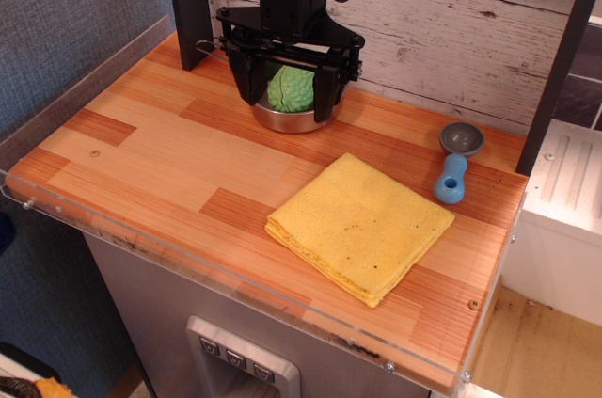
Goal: Place the green item inside of the pot.
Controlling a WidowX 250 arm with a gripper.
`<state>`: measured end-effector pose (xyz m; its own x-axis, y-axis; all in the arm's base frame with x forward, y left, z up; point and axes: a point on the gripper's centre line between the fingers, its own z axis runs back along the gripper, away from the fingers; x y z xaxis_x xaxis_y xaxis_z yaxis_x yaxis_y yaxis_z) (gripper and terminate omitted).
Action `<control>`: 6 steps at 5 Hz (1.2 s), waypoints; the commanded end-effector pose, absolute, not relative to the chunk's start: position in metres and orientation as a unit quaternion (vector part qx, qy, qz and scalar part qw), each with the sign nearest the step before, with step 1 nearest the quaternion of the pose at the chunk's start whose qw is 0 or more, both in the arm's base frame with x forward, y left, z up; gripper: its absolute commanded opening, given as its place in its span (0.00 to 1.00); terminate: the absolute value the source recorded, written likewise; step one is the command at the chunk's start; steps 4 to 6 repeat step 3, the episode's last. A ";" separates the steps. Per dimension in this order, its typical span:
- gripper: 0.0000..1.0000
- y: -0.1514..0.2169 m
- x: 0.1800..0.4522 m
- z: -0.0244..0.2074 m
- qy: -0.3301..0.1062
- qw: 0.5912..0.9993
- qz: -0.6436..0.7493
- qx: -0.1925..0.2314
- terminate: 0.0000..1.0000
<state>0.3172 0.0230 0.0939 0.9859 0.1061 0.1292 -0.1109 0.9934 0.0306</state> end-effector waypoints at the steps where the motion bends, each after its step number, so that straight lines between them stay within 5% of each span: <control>1: 1.00 0.026 0.315 0.112 -0.093 0.994 0.053 0.020 0.00; 2: 1.00 0.026 0.315 0.112 -0.093 0.994 0.053 0.020 0.00; 3: 1.00 0.026 0.315 0.112 -0.093 0.994 0.053 0.020 1.00; 6: 1.00 0.026 0.315 0.112 -0.093 0.994 0.053 0.020 1.00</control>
